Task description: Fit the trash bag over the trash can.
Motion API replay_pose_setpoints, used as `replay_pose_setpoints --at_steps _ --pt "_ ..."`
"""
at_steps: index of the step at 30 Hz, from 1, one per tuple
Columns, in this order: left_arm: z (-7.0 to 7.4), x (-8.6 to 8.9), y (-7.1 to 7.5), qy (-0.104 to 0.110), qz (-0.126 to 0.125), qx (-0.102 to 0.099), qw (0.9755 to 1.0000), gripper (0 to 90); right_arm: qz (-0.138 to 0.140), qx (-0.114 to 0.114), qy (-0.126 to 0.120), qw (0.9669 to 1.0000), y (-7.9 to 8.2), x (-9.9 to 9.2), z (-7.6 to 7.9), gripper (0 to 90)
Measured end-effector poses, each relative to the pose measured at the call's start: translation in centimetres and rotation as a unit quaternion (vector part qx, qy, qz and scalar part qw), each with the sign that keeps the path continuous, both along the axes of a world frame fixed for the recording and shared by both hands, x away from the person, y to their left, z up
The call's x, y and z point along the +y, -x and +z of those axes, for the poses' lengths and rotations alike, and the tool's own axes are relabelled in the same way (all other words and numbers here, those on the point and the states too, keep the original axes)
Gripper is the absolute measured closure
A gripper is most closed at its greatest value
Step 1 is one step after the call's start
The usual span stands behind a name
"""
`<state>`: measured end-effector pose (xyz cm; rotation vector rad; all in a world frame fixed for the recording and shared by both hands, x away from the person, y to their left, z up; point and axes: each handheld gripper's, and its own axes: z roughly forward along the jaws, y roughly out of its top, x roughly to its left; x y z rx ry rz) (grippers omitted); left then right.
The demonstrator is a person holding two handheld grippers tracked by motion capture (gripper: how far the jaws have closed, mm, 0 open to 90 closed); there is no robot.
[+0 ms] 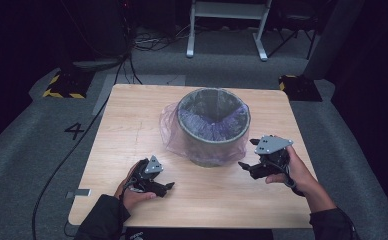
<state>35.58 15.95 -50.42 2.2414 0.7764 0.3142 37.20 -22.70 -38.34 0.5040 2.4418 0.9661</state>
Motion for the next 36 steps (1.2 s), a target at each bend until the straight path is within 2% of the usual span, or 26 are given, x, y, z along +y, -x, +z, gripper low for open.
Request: replay_pose_setpoints --at_steps 13,29,36 --pt "0.0 0.0 0.0 0.000 0.000 0.000 1.0000 14.1 -0.014 0.010 0.012 0.9998 0.0 -0.8 -1.7 16.7" --pt "0.0 0.0 0.0 0.000 0.000 0.000 1.0000 14.1 -0.031 0.020 0.041 0.9985 0.1 -1.3 -4.3 17.1" --pt "0.0 0.0 0.0 0.000 0.000 0.000 1.0000 14.1 -0.036 0.029 0.038 0.9982 0.3 -1.7 -5.1 17.1"
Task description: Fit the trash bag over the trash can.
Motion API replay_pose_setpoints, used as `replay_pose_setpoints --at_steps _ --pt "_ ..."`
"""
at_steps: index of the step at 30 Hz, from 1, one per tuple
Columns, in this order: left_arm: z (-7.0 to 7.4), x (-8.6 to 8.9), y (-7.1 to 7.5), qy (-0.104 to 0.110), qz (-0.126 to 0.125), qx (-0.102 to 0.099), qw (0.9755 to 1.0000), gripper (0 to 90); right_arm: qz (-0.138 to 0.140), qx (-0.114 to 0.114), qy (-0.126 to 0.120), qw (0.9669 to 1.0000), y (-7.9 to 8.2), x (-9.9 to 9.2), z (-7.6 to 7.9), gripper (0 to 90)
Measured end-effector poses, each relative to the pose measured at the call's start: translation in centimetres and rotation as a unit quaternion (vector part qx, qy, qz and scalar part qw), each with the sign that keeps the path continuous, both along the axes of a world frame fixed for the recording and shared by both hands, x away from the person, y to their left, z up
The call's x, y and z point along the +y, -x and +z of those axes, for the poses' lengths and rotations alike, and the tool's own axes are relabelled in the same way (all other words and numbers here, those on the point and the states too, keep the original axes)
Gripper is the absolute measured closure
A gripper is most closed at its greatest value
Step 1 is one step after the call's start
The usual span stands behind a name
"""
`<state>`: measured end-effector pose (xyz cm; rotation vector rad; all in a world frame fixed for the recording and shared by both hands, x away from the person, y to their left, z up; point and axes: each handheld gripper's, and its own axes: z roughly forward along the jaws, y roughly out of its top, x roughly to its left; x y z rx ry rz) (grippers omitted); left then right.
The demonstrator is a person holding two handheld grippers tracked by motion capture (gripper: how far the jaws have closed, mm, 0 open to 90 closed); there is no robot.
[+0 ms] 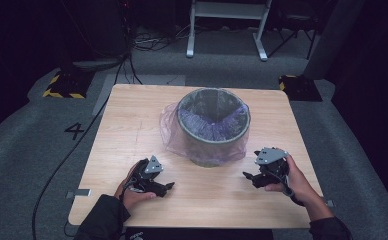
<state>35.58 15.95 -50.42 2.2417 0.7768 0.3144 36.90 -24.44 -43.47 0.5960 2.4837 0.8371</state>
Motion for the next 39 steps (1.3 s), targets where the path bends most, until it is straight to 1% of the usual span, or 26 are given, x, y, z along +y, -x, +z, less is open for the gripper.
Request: replay_pose_setpoints --at_steps 4,7,20,26,39 --pt "0.0 0.0 0.0 0.000 0.000 0.000 1.0000 14.1 -0.008 0.007 -0.002 0.9999 0.1 -0.4 -0.6 17.1" --pt "0.0 0.0 0.0 0.000 0.000 0.000 1.0000 14.1 -0.007 0.007 -0.002 0.9999 0.1 -0.6 -0.8 17.0" --pt "0.0 0.0 0.0 0.000 0.001 0.000 1.0000 14.1 -0.023 0.015 -0.008 0.9996 0.5 -1.8 -1.8 17.0" --pt "0.0 0.0 0.0 0.000 0.001 0.000 1.0000 14.1 -0.030 0.020 -0.007 0.9993 0.7 -2.4 -2.4 17.0" --pt "0.0 0.0 0.0 0.000 0.001 0.000 1.0000 14.1 -0.048 0.030 -0.021 0.9982 1.2 -4.2 -3.3 17.0"
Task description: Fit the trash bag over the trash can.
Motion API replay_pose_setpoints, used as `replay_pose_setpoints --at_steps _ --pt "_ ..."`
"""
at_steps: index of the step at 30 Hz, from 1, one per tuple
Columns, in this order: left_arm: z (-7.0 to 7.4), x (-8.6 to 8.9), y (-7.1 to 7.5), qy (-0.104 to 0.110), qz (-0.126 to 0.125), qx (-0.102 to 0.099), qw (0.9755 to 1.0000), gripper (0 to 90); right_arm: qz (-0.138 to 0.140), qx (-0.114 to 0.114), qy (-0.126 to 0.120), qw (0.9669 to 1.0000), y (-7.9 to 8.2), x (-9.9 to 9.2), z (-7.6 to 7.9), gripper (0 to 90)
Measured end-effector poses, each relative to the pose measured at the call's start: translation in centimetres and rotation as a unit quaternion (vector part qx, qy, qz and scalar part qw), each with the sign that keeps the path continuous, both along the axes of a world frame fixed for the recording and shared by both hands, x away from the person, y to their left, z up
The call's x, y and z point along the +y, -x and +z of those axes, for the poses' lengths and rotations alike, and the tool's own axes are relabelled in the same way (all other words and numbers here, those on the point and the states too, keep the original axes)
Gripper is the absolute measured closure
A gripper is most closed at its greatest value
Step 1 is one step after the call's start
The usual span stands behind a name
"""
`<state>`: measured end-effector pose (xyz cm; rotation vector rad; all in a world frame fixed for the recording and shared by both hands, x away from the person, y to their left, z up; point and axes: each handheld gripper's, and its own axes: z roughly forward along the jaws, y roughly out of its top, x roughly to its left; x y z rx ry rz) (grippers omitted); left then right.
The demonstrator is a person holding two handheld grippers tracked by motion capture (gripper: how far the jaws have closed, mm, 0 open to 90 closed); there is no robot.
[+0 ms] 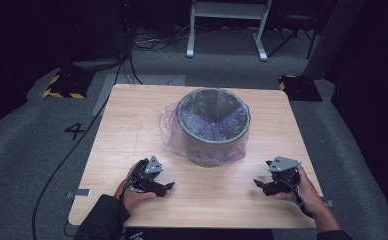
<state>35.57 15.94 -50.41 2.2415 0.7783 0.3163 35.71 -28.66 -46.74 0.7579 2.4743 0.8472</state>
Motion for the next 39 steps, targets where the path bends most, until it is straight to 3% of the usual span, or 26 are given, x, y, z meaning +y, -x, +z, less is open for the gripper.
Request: replay_pose_setpoints --at_steps 16,39 --pt "0.0 0.0 0.0 0.000 0.000 0.000 1.0000 14.1 -0.010 0.007 0.004 0.9999 0.5 -1.2 -0.9 17.0" --pt "0.0 0.0 0.0 0.000 0.000 0.000 1.0000 14.1 -0.030 0.019 -0.016 0.9992 1.6 -2.9 -2.1 17.1"
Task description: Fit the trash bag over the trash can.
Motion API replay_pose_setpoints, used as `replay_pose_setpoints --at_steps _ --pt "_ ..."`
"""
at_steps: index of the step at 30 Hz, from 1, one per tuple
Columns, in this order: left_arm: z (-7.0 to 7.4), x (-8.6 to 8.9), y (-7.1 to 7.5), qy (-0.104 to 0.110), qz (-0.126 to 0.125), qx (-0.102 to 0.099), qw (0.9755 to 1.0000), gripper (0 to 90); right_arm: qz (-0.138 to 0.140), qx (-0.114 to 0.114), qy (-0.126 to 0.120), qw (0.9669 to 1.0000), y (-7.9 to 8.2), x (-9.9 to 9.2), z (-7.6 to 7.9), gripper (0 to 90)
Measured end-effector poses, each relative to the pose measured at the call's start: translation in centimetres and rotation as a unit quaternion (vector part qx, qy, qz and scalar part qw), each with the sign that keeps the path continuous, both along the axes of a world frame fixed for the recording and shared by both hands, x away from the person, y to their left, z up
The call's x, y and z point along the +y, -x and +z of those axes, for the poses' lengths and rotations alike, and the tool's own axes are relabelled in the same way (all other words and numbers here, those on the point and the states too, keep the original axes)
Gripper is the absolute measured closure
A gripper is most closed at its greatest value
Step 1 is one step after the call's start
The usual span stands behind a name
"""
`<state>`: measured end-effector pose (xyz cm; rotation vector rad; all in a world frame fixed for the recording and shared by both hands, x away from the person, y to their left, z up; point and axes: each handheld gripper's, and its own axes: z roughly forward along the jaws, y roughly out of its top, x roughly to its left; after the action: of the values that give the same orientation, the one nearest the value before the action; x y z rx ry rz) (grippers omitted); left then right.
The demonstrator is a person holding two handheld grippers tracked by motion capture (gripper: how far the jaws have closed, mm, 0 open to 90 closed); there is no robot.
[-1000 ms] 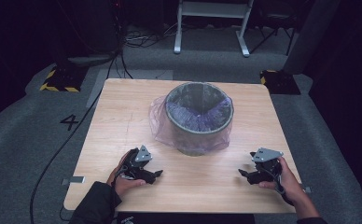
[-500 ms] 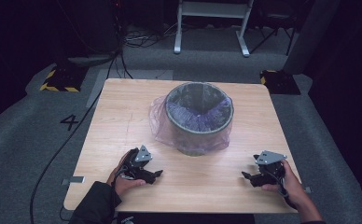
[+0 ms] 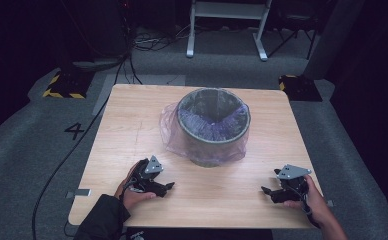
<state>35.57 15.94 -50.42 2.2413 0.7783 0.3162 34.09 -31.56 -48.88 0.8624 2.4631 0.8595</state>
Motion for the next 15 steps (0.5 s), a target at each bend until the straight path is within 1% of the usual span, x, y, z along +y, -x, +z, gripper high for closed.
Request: replay_pose_setpoints --at_steps 3,4,5,10,11,13,14,15 --pt "0.0 0.0 0.0 0.000 0.000 0.000 1.0000 14.1 -0.002 0.001 -0.003 1.0000 0.1 -0.1 -0.2 17.0" --pt "0.0 0.0 0.0 0.000 0.000 0.000 1.0000 14.1 -0.003 0.002 -0.011 0.9999 0.2 -0.3 -0.3 17.0" --pt "0.0 0.0 0.0 0.000 0.000 0.000 1.0000 14.1 -0.003 0.002 -0.011 0.9999 0.2 -0.3 -0.3 17.0" --pt "0.0 0.0 0.0 0.000 0.000 0.000 1.0000 14.1 -0.012 0.007 -0.035 0.9993 0.5 -0.9 -0.7 16.9" --pt "0.0 0.0 0.0 0.000 0.000 0.000 1.0000 14.1 -0.012 0.007 -0.035 0.9993 0.5 -0.9 -0.7 16.9" --pt "0.0 0.0 0.0 0.000 0.000 0.000 1.0000 14.1 -0.016 0.010 -0.047 0.9987 0.5 -1.1 -0.8 16.7" --pt "0.0 0.0 0.0 0.000 0.000 0.000 1.0000 14.1 -0.019 0.014 -0.057 0.9981 0.6 -1.4 -1.0 16.6" --pt "0.0 0.0 0.0 0.000 0.000 0.000 1.0000 14.1 -0.019 0.014 -0.057 0.9981 0.6 -1.4 -1.0 16.6"
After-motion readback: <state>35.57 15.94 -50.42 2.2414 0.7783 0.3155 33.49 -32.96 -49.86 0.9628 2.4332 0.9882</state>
